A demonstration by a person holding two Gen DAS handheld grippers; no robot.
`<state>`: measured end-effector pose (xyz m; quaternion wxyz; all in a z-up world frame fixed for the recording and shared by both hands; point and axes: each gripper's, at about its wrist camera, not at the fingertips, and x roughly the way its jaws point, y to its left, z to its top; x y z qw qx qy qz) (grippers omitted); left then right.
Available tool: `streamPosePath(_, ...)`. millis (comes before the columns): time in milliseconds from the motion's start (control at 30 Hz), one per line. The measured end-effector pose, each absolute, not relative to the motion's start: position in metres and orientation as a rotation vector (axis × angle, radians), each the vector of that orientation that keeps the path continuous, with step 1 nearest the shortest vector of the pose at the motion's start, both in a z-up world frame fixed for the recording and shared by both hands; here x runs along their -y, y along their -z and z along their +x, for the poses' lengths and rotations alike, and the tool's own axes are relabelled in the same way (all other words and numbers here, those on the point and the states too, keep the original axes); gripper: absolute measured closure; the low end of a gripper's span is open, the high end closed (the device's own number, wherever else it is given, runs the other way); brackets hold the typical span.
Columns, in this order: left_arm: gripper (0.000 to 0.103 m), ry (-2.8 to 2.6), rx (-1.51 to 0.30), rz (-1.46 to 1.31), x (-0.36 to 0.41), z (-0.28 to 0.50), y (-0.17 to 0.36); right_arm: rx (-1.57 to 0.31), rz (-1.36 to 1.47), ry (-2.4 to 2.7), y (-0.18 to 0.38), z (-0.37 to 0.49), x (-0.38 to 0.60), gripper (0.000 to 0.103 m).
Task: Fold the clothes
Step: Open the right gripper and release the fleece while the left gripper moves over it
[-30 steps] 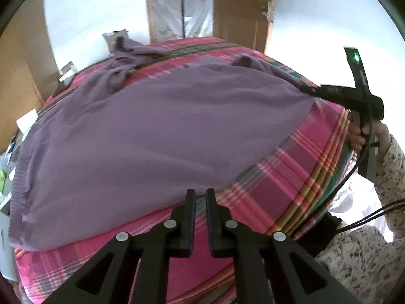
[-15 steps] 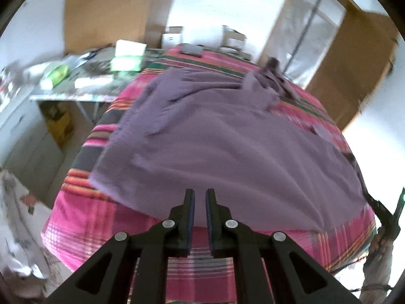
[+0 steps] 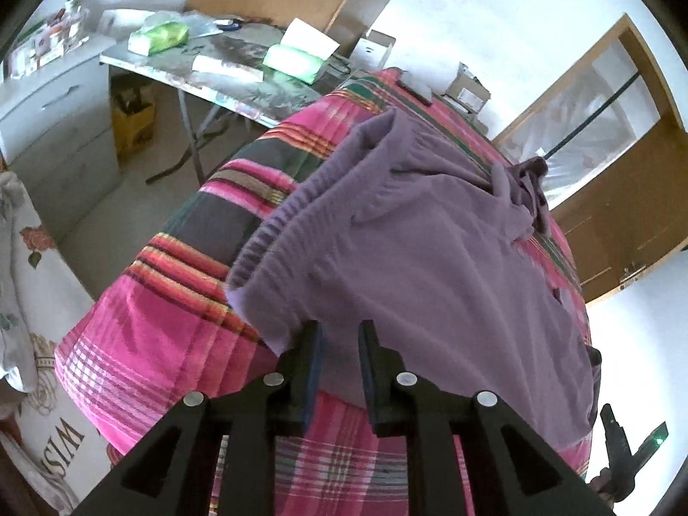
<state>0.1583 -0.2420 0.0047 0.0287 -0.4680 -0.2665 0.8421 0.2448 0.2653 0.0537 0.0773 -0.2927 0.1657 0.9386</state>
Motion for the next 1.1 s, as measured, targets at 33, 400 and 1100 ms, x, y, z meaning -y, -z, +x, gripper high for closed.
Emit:
streamPosePath(33, 0.085, -2.596, 0.841, -1.442, 0.244, 0.158, -0.004, -0.495, -0.885, -2.82, -0.053, 0.242, -0.261, 0.081)
streamPosePath(400, 0.085, -2.656, 0.907, -1.426, 0.26, 0.162, -0.005, -0.321, -0.982, -3.066, -0.061, 0.219, -0.19, 0.081)
streamPosePath(1100, 0.084, -2.434, 0.286, -1.302, 0.095, 0.146, -0.04, -0.459, -0.934, -2.844, -0.077, 0.199, -0.287, 0.081)
